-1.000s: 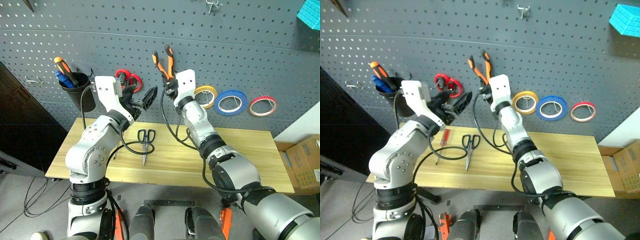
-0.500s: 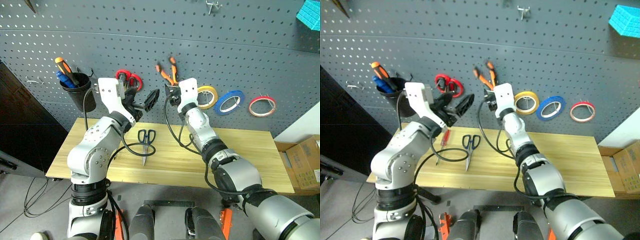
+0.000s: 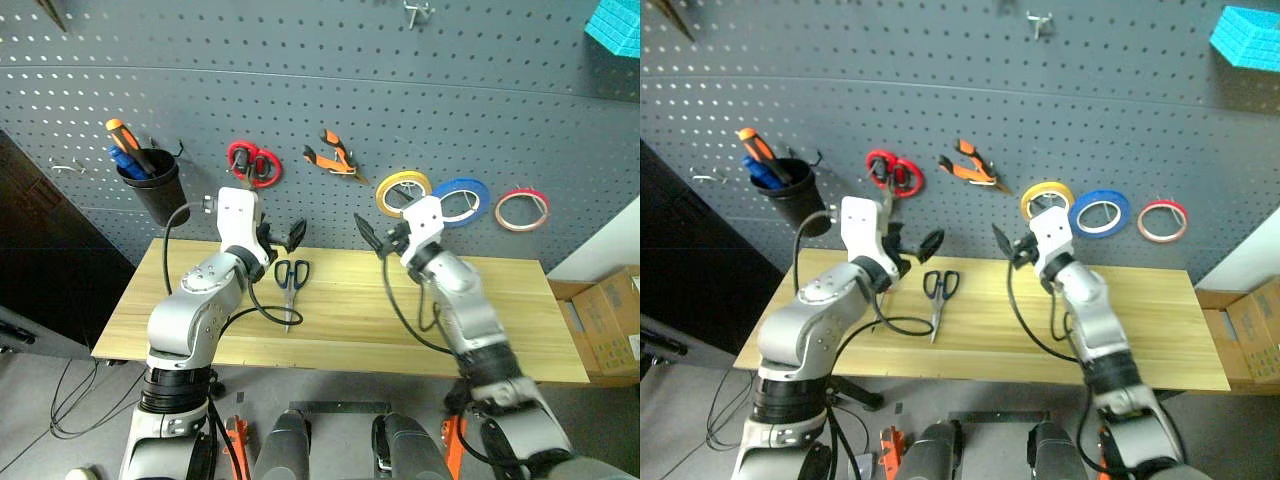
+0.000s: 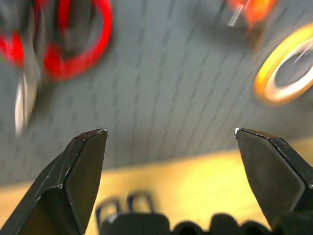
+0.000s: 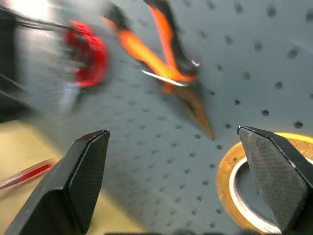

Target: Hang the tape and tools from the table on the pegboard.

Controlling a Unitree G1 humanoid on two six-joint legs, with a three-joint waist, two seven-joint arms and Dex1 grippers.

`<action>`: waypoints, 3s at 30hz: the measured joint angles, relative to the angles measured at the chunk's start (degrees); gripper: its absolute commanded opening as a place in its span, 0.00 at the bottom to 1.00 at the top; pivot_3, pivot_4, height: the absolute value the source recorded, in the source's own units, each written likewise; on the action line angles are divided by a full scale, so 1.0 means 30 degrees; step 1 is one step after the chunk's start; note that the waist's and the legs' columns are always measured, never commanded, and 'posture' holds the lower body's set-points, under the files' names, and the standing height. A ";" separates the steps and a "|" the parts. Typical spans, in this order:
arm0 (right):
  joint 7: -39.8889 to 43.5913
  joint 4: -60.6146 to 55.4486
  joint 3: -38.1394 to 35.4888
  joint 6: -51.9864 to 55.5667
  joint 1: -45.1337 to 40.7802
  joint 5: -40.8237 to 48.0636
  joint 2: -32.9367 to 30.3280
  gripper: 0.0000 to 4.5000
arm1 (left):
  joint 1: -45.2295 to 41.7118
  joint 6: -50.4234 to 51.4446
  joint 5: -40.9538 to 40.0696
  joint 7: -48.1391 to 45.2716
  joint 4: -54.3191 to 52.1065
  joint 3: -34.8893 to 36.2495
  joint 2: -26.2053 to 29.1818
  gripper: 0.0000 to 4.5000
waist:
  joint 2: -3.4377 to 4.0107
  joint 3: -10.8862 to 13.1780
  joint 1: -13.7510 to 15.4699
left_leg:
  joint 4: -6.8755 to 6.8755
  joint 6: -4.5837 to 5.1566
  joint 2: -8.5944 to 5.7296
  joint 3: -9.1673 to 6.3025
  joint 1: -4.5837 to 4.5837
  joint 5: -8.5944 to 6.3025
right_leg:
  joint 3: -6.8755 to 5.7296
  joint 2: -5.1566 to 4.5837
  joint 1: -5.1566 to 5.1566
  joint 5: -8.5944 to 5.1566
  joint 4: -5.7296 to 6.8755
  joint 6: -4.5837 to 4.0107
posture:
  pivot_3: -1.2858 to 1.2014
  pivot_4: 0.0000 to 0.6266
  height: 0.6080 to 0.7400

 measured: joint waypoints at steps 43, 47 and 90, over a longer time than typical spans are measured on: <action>0.9061 -0.2202 0.3001 0.3353 -0.0724 0.1510 -0.5442 1.00 | -0.1129 0.0899 0.5921 0.4332 0.9643 -0.0089 -0.3159 0.73 | -0.0064 0.1430 -0.1178 | 0.0000 0.0085 -0.0021 0.0035 -0.0033 -0.0152 | 0.0003 -0.0056 -0.0009 -0.0171 -0.0023 0.0103 | 0.50 0.50 1.00; 0.9105 -0.2191 0.2827 0.3354 -0.0727 0.1507 -0.5447 1.00 | -0.1096 0.1030 0.5914 0.4377 0.9578 0.0097 -0.3304 0.42 | -0.0064 0.1430 -0.1178 | -0.0003 0.0071 -0.0020 0.0034 -0.0034 -0.0160 | 0.0002 -0.0057 -0.0011 -0.0174 -0.0028 0.0100 | 0.50 0.49 1.00; 0.0778 -0.7625 -0.2059 0.8947 -0.1580 0.7407 -0.0723 1.00 | 0.8359 -0.5877 0.7259 0.3338 -0.7825 0.1200 -0.2531 0.15 | -0.0135 0.0965 -0.0176 | 0.0038 -0.0040 -0.0021 0.0040 -0.0356 -0.0210 | 0.0002 -0.0050 -0.0332 -0.0134 -0.0004 0.0224 | 0.56 0.24 1.00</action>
